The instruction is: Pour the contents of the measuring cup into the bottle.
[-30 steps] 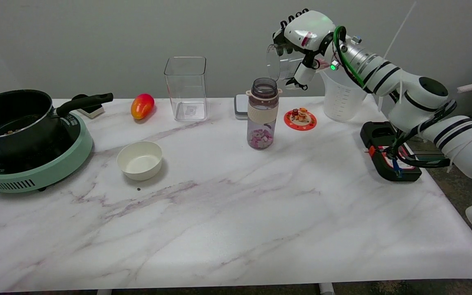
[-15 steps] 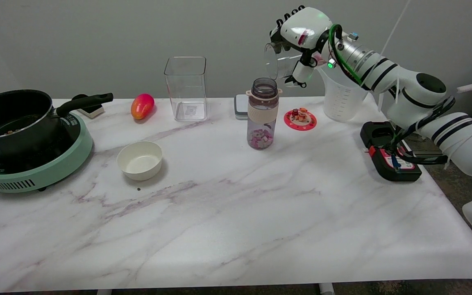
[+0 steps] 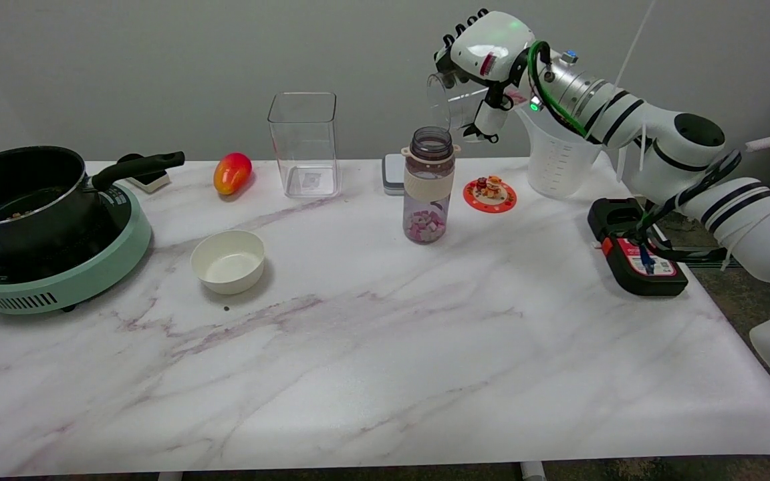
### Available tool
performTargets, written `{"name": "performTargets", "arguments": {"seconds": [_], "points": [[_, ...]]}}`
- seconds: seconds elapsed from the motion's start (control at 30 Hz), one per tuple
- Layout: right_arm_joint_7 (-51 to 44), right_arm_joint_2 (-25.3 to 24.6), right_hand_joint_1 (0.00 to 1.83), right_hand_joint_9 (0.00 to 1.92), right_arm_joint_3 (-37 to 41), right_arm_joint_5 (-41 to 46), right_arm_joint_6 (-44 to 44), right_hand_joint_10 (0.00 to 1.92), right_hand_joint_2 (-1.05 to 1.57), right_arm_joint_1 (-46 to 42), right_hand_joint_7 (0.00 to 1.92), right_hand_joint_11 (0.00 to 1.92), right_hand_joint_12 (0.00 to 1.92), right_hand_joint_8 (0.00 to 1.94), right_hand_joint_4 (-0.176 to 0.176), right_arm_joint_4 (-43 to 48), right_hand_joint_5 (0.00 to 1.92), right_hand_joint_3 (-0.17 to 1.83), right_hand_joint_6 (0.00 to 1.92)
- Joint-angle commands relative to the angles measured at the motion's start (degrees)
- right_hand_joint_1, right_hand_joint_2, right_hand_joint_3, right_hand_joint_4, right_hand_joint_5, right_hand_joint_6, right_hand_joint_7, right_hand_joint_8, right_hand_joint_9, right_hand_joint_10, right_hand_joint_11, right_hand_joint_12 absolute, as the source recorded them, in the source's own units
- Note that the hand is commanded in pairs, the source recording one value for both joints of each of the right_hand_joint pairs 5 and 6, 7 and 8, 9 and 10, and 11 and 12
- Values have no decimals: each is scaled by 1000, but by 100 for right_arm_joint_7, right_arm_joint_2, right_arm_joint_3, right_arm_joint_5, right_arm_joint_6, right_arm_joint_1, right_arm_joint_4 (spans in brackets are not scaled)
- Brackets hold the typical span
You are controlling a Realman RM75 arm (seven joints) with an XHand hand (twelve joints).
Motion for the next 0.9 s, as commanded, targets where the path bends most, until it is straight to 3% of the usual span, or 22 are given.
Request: {"name": "performTargets", "arguments": {"seconds": [0.03, 0.9], "points": [[149, -49, 1592, 1463, -23, -532, 234, 1463, 642, 182, 1570, 1267, 1267, 1570, 0, -120, 1622, 1252, 1622], [236, -105, 1581, 1453, -23, -1007, 436, 1453, 634, 399, 1563, 1261, 1261, 1563, 0, -221, 1617, 1268, 1617]]}}
